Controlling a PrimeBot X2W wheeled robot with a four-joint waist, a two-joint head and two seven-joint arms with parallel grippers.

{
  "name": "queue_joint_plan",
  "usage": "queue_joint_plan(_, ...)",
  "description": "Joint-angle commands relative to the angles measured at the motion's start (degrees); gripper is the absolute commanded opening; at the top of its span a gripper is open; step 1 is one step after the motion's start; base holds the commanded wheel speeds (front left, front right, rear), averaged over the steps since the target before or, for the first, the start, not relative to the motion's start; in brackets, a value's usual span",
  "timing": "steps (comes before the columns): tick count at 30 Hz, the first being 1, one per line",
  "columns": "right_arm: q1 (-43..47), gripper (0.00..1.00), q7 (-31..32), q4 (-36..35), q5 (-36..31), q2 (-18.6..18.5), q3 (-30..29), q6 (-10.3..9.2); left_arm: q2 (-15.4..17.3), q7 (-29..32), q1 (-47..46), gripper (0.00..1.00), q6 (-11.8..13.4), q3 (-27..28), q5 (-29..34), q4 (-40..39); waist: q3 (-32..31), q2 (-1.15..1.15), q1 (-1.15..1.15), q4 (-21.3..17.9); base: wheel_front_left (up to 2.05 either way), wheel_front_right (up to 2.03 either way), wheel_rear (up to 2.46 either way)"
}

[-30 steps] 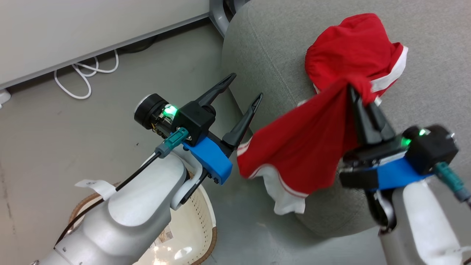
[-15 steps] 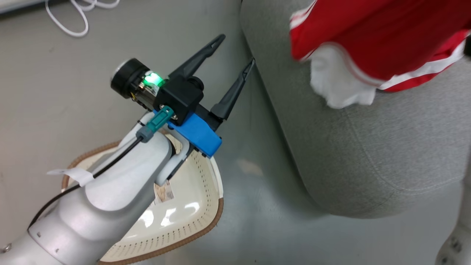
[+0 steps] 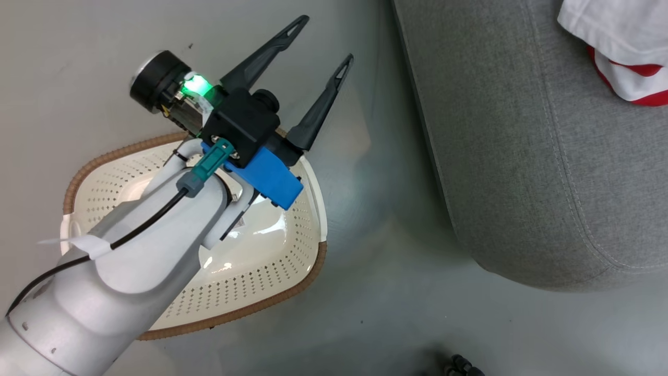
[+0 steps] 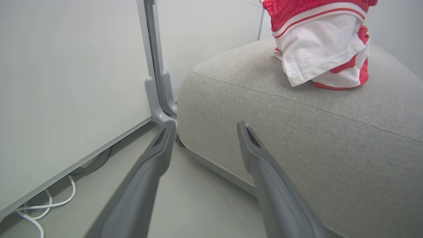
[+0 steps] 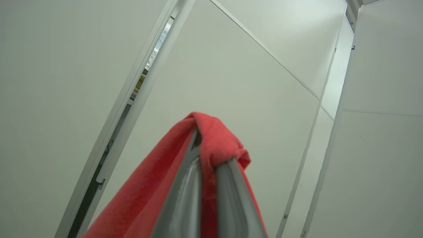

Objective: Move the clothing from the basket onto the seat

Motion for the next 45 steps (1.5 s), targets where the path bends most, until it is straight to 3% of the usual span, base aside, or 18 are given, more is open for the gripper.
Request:
queue_joint_plan(1, 1.4, 0.00, -0.2, 1.8, 0.2, -0.9, -0.6, 0.01, 0.6, 0.0, -0.4, 1.00, 0.4, 0.0, 0.3, -0.6, 1.1, 0.00, -0.01, -0.4, 0.00, 0.00, 0.00)
queue_joint_plan(15, 12.8, 0.00, -0.2, 15.3, 1.3, 4.0, -0.1, 0.01, 1.8, 0.9, -1.8, 1.00, 0.5, -0.6, 0.7, -2.5, 3.5, 0.00, -0.01, -0.5, 0.00, 0.00, 0.00)
queue_joint_plan(23, 17.0, 0.00, -0.2, 19.4, 1.6, 7.3, 1.1, 0.01, 1.3, 0.2, -1.9, 1.00, 0.7, -0.8, 0.5, -1.8, 3.0, 0.00, -0.01, -0.2, 0.00, 0.00, 0.00)
queue_joint_plan(24, 17.5, 0.07, -0.2, 19.6, 2.1, 7.8, 1.2, 0.01, 1.3, 0.0, -1.8, 1.00, 0.7, -0.8, 0.4, -1.7, 2.7, 0.00, -0.01, -0.3, 0.00, 0.00, 0.00)
queue_joint_plan(25, 18.0, 0.49, -0.2, 19.7, 2.4, 8.3, 1.4, 0.01, 1.2, -0.1, -1.6, 1.00, 0.7, -0.8, 0.4, -1.6, 2.4, 0.00, -0.01, -0.4, 0.00, 0.00, 0.00)
queue_joint_plan(26, 18.5, 1.00, -0.2, 19.6, 2.4, 8.5, 1.4, 0.01, 1.2, -0.3, -1.3, 1.00, 0.8, -0.9, 0.4, -1.4, 1.9, 0.00, -0.01, -0.4, 0.00, 0.00, 0.00)
queue_joint_plan(39, 32.1, 1.00, -0.2, 12.4, -0.6, 13.4, 2.0, 0.01, -1.2, -3.0, 2.0, 1.00, 1.0, -0.6, -1.4, 1.4, -5.5, 0.00, -0.01, -0.7, 0.00, 0.00, 0.00)
queue_joint_plan(45, 37.1, 1.00, -0.2, 6.5, -0.9, 15.5, 5.6, 0.01, -1.9, -3.6, 4.6, 1.00, 1.4, 0.8, -2.3, 2.4, -9.3, 0.00, -0.01, 0.0, 0.00, 0.00, 0.00)
